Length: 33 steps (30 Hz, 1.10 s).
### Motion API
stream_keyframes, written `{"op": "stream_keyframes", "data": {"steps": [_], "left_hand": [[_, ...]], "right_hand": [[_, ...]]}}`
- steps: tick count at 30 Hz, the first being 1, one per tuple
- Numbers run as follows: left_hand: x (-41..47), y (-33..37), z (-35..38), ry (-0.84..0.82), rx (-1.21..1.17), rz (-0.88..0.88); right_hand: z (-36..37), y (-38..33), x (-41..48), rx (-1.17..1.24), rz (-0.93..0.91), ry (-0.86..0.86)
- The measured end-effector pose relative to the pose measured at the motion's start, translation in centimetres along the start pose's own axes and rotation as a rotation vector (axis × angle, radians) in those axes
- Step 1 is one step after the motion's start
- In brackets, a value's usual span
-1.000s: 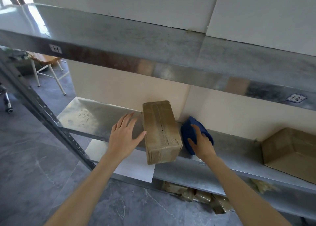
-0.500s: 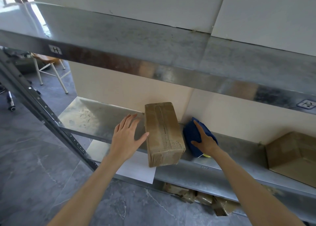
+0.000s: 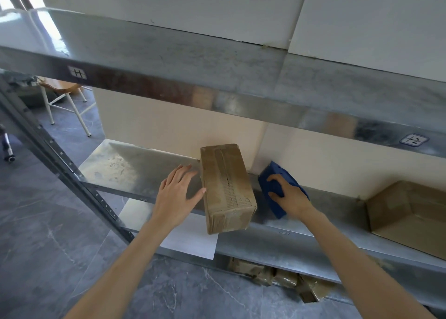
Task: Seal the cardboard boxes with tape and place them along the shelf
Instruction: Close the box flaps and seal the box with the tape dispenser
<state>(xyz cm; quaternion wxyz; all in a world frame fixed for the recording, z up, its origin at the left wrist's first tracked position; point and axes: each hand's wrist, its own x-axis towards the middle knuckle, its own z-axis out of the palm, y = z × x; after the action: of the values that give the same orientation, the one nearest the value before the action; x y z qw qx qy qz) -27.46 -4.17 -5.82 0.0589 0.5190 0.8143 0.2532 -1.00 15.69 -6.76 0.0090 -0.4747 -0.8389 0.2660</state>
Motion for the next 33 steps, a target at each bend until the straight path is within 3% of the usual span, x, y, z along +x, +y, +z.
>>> {"op": "stream_keyframes", "data": {"steps": [8,12,16,20,24,29,33], "left_hand": [[-0.7,0.6,-0.4,-0.002,-0.051,0.011],[-0.7,0.9,-1.1,0.013,-0.12,0.036],[-0.3,1.5,-2.1,0.007,-0.213,0.099],[0.3,2.9,-3.3,-0.027,-0.438,0.078],[0.8,3.9,-4.9,-0.182,-0.66,0.083],[0.0,4.0,-5.5,-0.441,-0.702,0.122],[-0.6,3.9,-5.4,-0.513,-0.666,0.193]], "right_hand": [[-3.5,-2.6,-3.8,0.097,-0.116,-0.016],[-4.9,-4.6,-5.4,0.039,-0.143,0.187],[-6.0,-7.3,-7.3,-0.131,-0.299,0.347],[-5.7,-9.4,-9.7,-0.238,-0.463,0.242],[-4.5,-10.2,-11.6,-0.335,-0.597,0.115],[-3.5,-10.5,-12.8,-0.408,-0.719,0.1],[-3.3,-10.8,-13.3,-0.45,-0.728,0.069]]}}
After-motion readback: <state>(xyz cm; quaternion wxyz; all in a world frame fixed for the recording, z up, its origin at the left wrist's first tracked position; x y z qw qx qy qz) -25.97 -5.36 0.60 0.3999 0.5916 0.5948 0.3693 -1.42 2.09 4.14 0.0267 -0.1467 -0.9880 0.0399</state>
